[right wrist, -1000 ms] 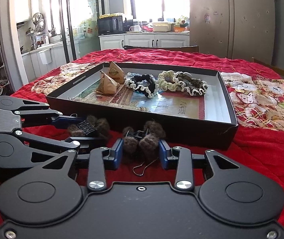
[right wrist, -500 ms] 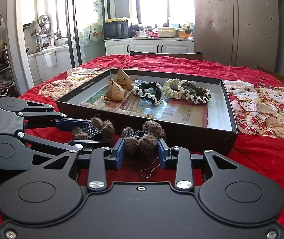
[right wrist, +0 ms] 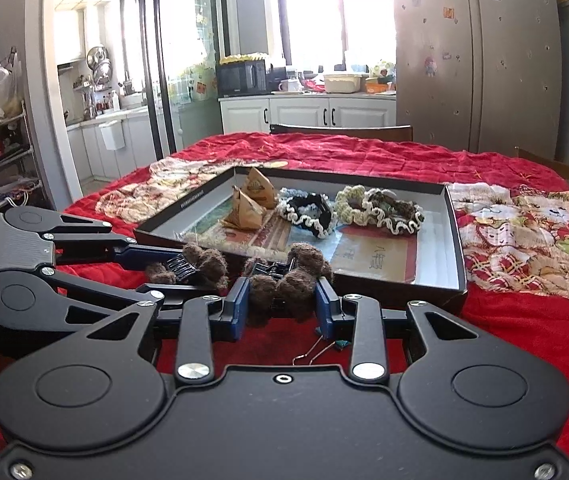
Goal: Organize objects
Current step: 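Carry both brown pompom clips with both tools toward the box, then lower both pompom clips into the box beside the scrunchies, then open both tools to release the pompom clips into the box, then withdraw both open tools from the box toward the blue binder clips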
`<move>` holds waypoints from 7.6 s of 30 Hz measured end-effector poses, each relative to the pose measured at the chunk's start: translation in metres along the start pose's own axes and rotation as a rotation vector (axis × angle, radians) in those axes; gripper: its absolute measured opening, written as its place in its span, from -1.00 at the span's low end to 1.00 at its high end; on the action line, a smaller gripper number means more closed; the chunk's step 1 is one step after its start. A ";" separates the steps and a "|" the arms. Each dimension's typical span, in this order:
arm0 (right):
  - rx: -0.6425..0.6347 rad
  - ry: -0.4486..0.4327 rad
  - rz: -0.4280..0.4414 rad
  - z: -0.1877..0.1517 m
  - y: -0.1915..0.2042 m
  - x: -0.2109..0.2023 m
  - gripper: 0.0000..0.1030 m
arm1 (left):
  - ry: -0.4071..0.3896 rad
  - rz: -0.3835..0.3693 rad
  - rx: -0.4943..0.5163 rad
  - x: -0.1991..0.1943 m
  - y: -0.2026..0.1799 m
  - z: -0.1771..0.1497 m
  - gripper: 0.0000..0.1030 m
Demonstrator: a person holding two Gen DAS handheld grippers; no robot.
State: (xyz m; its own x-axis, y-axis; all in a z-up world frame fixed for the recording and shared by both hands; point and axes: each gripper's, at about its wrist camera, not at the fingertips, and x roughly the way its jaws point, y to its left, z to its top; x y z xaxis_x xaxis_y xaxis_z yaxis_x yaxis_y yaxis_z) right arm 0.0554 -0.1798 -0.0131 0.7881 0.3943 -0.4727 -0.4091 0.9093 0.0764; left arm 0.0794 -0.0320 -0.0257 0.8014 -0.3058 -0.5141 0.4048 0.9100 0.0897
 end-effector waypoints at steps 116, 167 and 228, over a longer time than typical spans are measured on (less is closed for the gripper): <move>0.103 0.057 -0.135 0.079 -0.082 0.183 -0.33 | 0.072 0.156 -0.145 0.148 0.069 0.081 -0.17; 0.099 0.055 -0.134 0.082 -0.083 0.174 -0.04 | 0.055 0.165 -0.173 0.136 0.073 0.083 0.19; 0.017 -0.128 -0.149 0.094 -0.025 -0.032 0.20 | -0.155 0.267 -0.156 -0.031 0.044 0.092 0.81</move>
State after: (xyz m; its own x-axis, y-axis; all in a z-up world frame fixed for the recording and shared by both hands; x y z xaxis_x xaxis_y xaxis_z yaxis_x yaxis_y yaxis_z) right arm 0.0837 -0.2022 0.0828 0.8920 0.2676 -0.3643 -0.2764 0.9606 0.0289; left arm 0.1129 -0.0083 0.0732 0.9322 -0.0786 -0.3534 0.1089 0.9918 0.0665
